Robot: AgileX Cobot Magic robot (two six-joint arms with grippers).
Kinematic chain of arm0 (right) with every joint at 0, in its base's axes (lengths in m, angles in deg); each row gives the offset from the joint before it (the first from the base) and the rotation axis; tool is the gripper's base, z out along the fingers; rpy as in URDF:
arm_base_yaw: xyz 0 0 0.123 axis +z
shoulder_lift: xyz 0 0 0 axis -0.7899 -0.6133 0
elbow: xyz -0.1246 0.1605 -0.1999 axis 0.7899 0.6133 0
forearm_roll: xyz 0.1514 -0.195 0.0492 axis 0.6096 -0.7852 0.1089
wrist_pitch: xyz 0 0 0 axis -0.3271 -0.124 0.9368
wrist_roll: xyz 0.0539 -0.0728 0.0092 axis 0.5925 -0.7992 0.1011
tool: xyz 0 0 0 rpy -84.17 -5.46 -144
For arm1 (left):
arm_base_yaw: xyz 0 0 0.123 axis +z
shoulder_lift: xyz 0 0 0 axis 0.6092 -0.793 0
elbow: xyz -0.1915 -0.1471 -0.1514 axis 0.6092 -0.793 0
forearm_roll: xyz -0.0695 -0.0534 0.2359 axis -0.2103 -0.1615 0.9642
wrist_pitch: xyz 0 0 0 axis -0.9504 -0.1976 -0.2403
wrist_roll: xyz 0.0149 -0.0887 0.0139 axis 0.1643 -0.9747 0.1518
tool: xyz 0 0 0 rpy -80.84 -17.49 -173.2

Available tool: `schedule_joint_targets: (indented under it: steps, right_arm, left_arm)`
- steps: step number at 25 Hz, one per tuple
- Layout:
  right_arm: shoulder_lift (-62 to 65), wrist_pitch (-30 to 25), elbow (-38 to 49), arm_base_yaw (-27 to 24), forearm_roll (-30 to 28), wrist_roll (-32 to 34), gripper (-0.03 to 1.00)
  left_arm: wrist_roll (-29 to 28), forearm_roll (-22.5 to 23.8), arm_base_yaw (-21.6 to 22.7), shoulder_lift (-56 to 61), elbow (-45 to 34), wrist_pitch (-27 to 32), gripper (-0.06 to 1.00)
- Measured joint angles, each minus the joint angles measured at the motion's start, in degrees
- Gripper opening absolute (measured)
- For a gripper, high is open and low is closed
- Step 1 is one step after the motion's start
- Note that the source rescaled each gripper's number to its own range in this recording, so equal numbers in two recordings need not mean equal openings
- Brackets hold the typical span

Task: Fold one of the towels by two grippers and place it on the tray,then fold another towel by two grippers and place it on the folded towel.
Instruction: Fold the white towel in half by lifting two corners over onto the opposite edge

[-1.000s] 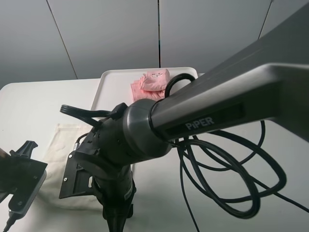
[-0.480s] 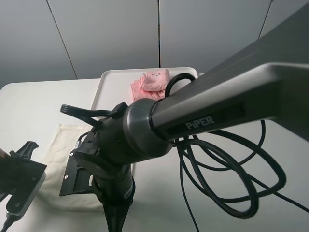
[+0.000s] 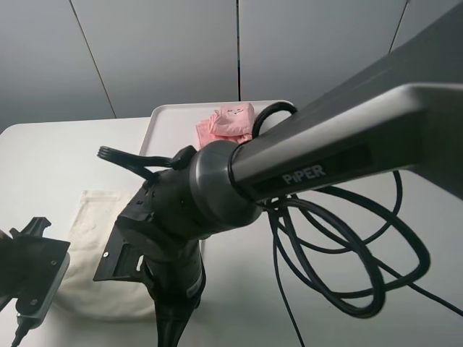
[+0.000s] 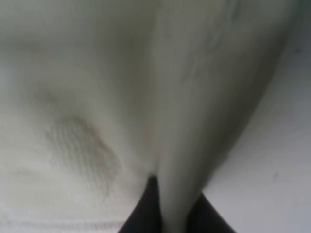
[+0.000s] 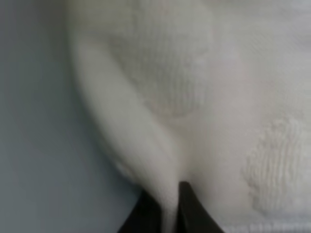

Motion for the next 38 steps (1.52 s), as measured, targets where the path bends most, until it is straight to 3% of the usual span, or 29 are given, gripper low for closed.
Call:
schedule_joint_targets:
  steps: [12, 21, 26, 38]
  right_arm:
    - [9.7, -3.9, 0.0, -3.6, -2.1, 5.2, 0.00]
    - [10.3, -6.5, 0.0, -3.6, -7.2, 14.7, 0.00]
    - [10.3, -6.3, 0.0, -3.6, -13.1, 23.4, 0.00]
    - [10.3, -2.4, 0.0, -3.6, -30.4, 45.2, 0.00]
  left_arm:
    - [-17.1, -3.7, 0.0, 8.9, 1.8, 0.7, 0.00]
    - [-24.9, -15.5, 0.0, 14.5, 2.0, 0.7, 0.00]
    - [-30.6, -16.1, 0.0, 14.7, 2.0, -0.5, 0.00]
    - [-40.5, -16.4, 0.0, 14.7, 2.0, -10.4, 0.00]
